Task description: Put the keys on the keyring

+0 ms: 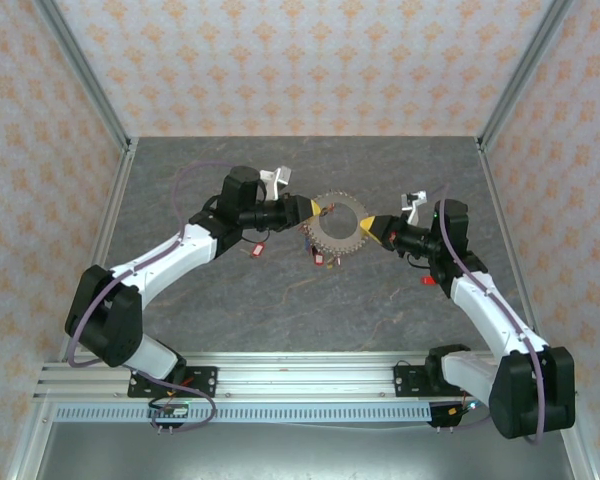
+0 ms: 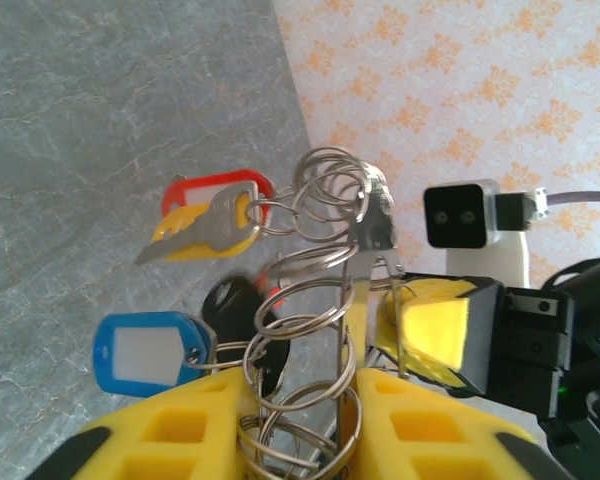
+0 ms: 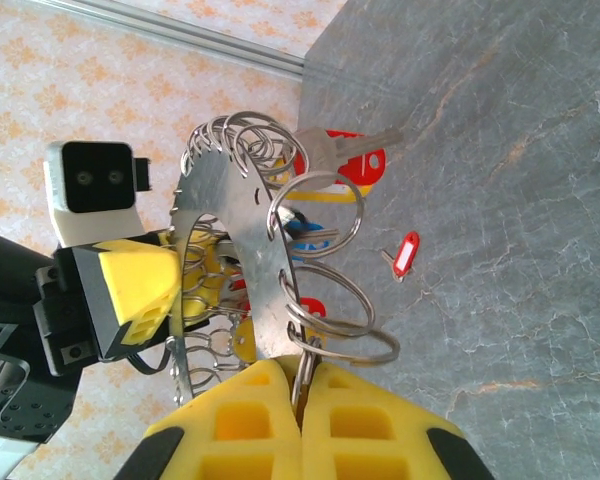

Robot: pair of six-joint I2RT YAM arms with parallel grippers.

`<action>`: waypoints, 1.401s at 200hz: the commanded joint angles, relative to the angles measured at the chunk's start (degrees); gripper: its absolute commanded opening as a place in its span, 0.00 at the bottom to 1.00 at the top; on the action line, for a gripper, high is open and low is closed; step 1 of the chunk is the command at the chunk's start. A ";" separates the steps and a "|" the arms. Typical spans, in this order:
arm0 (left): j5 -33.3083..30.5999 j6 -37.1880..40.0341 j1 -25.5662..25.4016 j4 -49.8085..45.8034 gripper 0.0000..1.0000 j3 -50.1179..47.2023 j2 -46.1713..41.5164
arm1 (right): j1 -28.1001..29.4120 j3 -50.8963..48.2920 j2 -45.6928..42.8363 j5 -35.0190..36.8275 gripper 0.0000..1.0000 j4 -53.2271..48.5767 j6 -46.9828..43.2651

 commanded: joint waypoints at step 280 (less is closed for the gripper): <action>-1.80 8.20 1.50 12.38 0.00 -7.33 -20.53 | 20.40 5.25 -25.15 36.27 0.32 -18.04 -44.98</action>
